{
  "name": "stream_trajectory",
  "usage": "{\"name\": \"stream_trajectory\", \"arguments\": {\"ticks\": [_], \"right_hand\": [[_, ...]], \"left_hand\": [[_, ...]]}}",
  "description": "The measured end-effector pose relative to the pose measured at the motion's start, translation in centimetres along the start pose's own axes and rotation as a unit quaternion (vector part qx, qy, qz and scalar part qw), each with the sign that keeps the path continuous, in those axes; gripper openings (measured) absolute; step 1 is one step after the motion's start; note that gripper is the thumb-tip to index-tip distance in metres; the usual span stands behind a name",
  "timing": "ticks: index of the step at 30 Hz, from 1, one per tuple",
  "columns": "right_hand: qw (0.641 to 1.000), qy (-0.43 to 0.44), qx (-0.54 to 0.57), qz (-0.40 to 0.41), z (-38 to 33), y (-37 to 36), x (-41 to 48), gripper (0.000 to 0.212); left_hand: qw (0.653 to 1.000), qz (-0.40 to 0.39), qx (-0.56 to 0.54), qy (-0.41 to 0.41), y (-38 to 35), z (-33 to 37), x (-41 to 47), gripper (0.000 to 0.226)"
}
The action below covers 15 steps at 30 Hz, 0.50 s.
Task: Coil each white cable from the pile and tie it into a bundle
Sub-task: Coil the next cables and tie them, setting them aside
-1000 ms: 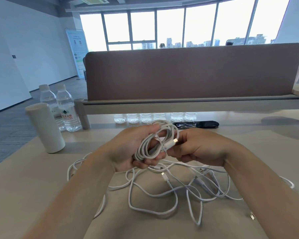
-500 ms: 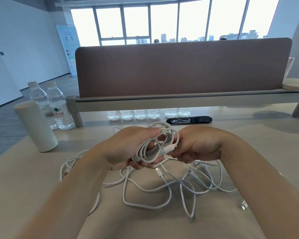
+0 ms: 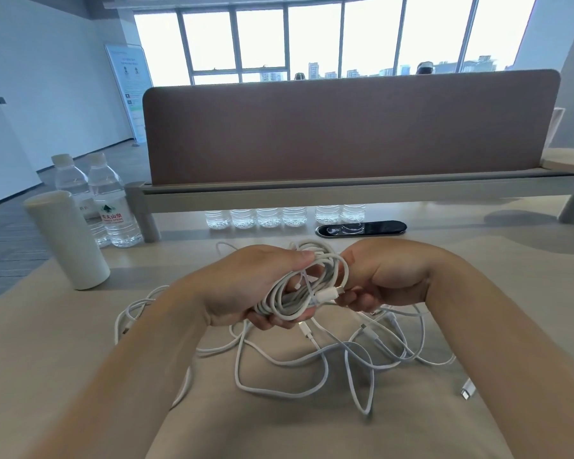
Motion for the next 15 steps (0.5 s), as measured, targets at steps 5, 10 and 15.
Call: {"name": "stream_trajectory", "arguments": {"ticks": [5,10,15], "right_hand": [[0.998,0.000,-0.056,0.030,-0.30,0.19,-0.48,0.022],[0.999,0.009,-0.038,0.032,-0.41,0.28,-0.54,0.015],[0.997,0.028,-0.071,0.028,-0.50,0.38,-0.90,0.007]], "left_hand": [[0.999,-0.016,0.038,-0.003,-0.11,0.09,-0.07,0.044],[0.998,-0.019,0.057,0.005,-0.09,0.08,-0.04,0.049],[0.995,-0.045,0.081,0.022,-0.29,0.18,-0.24,0.052]]}}
Point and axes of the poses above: each hand's wrist, its own x-axis towards the middle knuckle, its own y-axis out of the back of the hand, z = x × y, the point moved 1 cm from there along x, towards the middle knuckle, and after that the axes turned 13 degrees about x, right-handed, at the moved point
